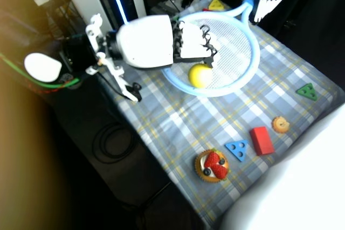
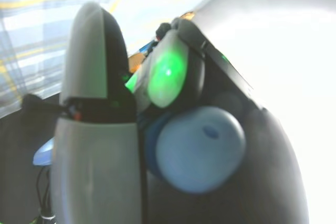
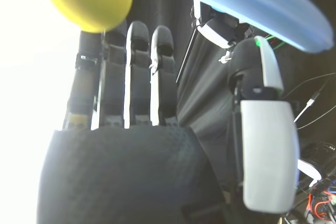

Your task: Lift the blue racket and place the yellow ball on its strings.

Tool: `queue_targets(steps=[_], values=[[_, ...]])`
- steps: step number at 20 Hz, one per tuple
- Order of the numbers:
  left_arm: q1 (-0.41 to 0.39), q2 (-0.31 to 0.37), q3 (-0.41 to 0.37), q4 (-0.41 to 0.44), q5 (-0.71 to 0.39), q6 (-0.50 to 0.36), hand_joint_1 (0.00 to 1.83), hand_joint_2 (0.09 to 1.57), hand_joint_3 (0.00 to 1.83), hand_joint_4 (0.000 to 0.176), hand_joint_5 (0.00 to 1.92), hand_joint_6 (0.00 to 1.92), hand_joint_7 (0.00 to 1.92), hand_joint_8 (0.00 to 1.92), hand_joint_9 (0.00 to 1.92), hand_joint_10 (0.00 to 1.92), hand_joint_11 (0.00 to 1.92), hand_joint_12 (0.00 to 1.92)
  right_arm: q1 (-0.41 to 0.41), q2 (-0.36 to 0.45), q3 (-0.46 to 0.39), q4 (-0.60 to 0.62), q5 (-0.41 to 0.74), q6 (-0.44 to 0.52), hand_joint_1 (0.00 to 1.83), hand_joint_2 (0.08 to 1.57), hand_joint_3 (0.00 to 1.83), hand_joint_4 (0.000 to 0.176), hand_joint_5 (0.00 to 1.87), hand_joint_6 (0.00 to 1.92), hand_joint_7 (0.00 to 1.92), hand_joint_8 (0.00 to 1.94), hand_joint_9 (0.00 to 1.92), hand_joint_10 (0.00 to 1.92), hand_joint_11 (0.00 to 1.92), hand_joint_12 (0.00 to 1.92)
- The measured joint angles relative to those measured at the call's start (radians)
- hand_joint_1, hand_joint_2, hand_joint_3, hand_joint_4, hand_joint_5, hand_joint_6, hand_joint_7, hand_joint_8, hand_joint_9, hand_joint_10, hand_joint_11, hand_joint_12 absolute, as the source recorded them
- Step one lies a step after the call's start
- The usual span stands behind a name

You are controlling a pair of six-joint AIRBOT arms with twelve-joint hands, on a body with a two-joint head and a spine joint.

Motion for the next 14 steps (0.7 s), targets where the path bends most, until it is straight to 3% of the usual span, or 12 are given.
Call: queue_targets(steps=[1,2,4,5,7,8,9,13,14], values=[[0.000,0.000,0.004,-0.002,0.013,0.000,1.70,1.15,0.00,0.131,0.75,1.92,1.14,1.92,1.44,1.92,1.52,1.92,0.000,0.000,0.000,0.005,0.000,0.000,0.61,1.10,0.00,0.009,0.57,0.00,0.57,0.00,0.57,0.00,0.12,1.18],[0.000,-0.010,0.014,-0.008,0.022,0.006,1.66,1.15,0.00,0.130,0.74,1.92,1.11,1.92,1.41,1.92,1.48,1.92,0.000,0.002,0.000,0.010,0.000,0.000,0.59,1.12,0.00,0.000,0.58,0.00,0.57,0.00,0.57,0.00,0.13,1.15],[-0.006,-0.019,0.016,-0.024,0.042,0.034,1.67,1.16,0.00,0.065,0.81,1.92,1.13,1.92,1.42,1.92,1.47,1.92,0.000,0.006,0.000,0.022,0.008,0.000,0.56,1.13,0.00,0.000,0.59,0.00,0.57,0.00,0.55,0.00,0.17,0.99],[-0.012,-0.026,0.017,-0.029,0.048,0.055,1.66,1.16,0.00,0.050,0.83,1.92,1.16,1.92,1.43,1.92,1.48,1.92,0.000,0.010,-0.004,0.029,0.014,0.000,0.55,1.14,0.00,0.000,0.56,0.00,0.55,0.00,0.53,0.00,0.18,0.91],[-0.013,-0.038,0.029,-0.033,0.065,0.060,1.61,1.14,0.00,0.060,0.85,1.92,1.15,1.92,1.40,1.92,1.48,1.92,0.000,0.014,-0.008,0.038,0.043,0.000,0.54,1.14,0.00,0.000,0.55,0.00,0.55,0.00,0.53,0.00,0.20,0.84],[-0.013,-0.043,0.037,-0.040,0.076,0.062,1.59,1.13,0.00,0.022,0.88,1.92,1.16,1.92,1.41,1.92,1.49,1.92,0.000,0.018,-0.011,0.045,0.057,-0.006,0.53,1.14,0.00,0.000,0.55,0.00,0.56,0.00,0.55,0.00,0.23,0.79],[-0.013,-0.047,0.041,-0.043,0.079,0.063,1.55,1.17,0.00,0.000,0.87,1.92,1.18,1.92,1.42,1.92,1.49,1.92,0.000,0.018,-0.013,0.052,0.059,-0.010,0.51,1.15,0.00,0.000,0.54,0.00,0.56,0.00,0.56,0.00,0.26,0.74],[-0.013,-0.065,0.061,-0.076,0.102,0.108,1.56,1.17,0.00,0.000,0.84,1.92,1.15,1.92,1.40,1.92,1.47,1.92,-0.008,0.041,-0.030,0.103,0.110,-0.035,0.55,1.14,0.00,0.000,0.55,0.00,0.58,0.00,0.58,0.00,0.27,0.77],[-0.013,-0.070,0.064,-0.083,0.117,0.113,1.51,1.22,0.01,0.037,0.82,1.92,1.10,1.92,1.35,1.92,1.42,1.92,-0.008,0.047,-0.031,0.106,0.113,-0.042,0.53,1.14,0.00,0.000,0.55,0.00,0.58,0.00,0.59,0.00,0.27,0.78]])
